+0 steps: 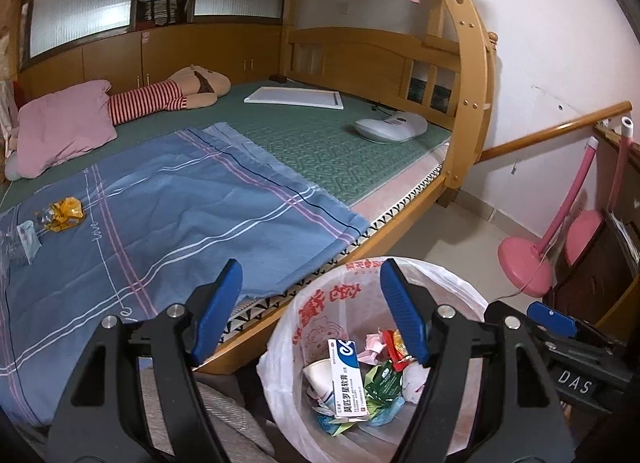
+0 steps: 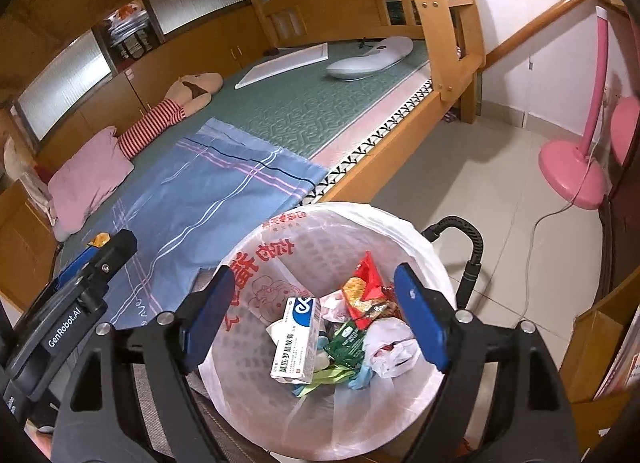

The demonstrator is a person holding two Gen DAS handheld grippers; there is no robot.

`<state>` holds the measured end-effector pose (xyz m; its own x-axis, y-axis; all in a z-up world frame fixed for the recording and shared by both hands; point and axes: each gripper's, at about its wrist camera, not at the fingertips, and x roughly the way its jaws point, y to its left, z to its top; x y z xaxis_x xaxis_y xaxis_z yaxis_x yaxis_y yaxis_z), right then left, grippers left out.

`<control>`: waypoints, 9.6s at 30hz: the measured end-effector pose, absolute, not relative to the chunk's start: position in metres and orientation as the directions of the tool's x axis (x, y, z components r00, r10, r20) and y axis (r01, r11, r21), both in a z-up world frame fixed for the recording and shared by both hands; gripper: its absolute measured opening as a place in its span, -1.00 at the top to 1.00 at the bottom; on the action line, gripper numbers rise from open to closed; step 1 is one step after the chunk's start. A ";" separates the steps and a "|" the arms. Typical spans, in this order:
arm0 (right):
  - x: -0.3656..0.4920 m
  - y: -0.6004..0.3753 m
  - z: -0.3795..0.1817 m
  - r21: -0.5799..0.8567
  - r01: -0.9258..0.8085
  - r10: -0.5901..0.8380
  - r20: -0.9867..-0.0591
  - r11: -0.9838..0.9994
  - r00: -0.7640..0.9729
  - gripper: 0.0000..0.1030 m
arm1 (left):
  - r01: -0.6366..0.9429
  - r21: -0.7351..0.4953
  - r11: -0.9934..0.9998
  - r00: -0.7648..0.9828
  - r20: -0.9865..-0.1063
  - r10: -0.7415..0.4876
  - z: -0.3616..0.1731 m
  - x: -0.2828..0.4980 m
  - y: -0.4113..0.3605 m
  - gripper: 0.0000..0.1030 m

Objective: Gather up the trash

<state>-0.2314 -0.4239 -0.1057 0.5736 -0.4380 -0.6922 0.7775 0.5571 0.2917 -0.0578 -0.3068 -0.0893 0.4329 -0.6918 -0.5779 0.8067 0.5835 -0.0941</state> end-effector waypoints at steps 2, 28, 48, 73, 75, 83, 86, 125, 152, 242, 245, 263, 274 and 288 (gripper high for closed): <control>-0.221 -0.423 -0.105 0.285 0.769 -0.428 -0.696 0.572 0.577 -0.56 | 0.798 -0.105 0.594 0.438 -0.577 -0.690 -0.089 -0.050 -0.303 -0.40; 0.166 -0.304 -0.121 0.226 0.319 -0.038 -0.760 0.921 0.648 -0.73 | 0.159 -0.039 0.986 0.775 -0.615 -0.149 -0.131 0.217 -0.013 -0.76; 0.412 -0.196 -0.188 0.565 0.334 0.450 -0.815 0.754 0.365 -0.73 | -0.062 -0.121 0.991 0.786 -0.618 -0.026 -0.150 0.249 0.079 -0.76; 0.440 -0.141 -0.226 0.403 0.403 0.362 -0.915 0.821 0.177 0.58 | -0.096 -0.209 0.973 0.775 -0.629 -0.059 -0.153 0.249 0.103 -0.76; 0.437 -0.138 -0.229 0.400 0.378 0.369 -0.916 0.835 0.156 0.58 | -0.094 -0.193 0.977 0.776 -0.628 -0.049 -0.152 0.249 0.101 -0.76; 0.445 -0.098 -0.214 0.382 0.174 0.357 -0.920 0.907 0.160 0.65 | -0.112 -0.177 0.978 0.776 -0.630 -0.025 -0.152 0.250 0.098 -0.76; 0.432 -0.090 -0.193 0.293 0.109 0.263 -0.937 0.950 0.231 0.73 | -0.109 -0.163 0.980 0.777 -0.629 -0.018 -0.152 0.251 0.097 -0.76; 0.186 -0.334 -0.146 0.385 0.345 0.022 -0.693 0.856 0.720 0.74 | 0.279 -0.021 0.960 0.595 -0.781 -0.189 -0.232 0.457 -0.186 0.75; 0.083 -0.314 -0.058 0.276 0.411 -0.227 -0.515 0.869 0.827 0.74 | 0.330 0.081 0.940 0.811 -0.534 -0.239 -0.067 0.225 -0.153 0.75; -0.298 -0.400 -0.052 0.219 0.885 -0.771 -0.435 0.411 0.466 0.72 | 0.972 -0.187 0.141 0.038 -0.471 -0.881 -0.054 -0.131 -0.327 -0.76; -0.299 -0.402 -0.052 0.189 0.896 -0.783 -0.437 0.401 0.442 0.72 | 0.934 -0.352 0.058 -0.125 -0.475 -0.871 -0.061 -0.111 -0.328 -0.75; -0.274 -0.412 -0.072 0.162 0.841 -0.678 -0.522 0.516 0.517 0.73 | 0.945 -0.070 0.321 0.215 -0.607 -0.765 -0.067 -0.093 -0.333 -0.93; -0.223 -0.404 -0.096 0.141 0.739 -0.566 -0.554 0.659 0.611 -0.94 | 0.860 0.165 0.484 0.501 -0.459 -0.734 -0.028 -0.109 -0.305 -0.93; -0.246 -0.382 -0.050 0.121 0.814 -0.715 -0.416 0.569 0.562 -0.94 | 0.811 0.135 0.570 0.571 -0.398 -0.718 -0.009 -0.101 -0.287 -0.94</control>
<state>-0.2463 -0.3824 -0.0498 0.5617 -0.7154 -0.4157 0.8137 0.5686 0.1210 -0.1009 -0.2871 -0.0086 0.5708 -0.7184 -0.3976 0.8108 0.5696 0.1348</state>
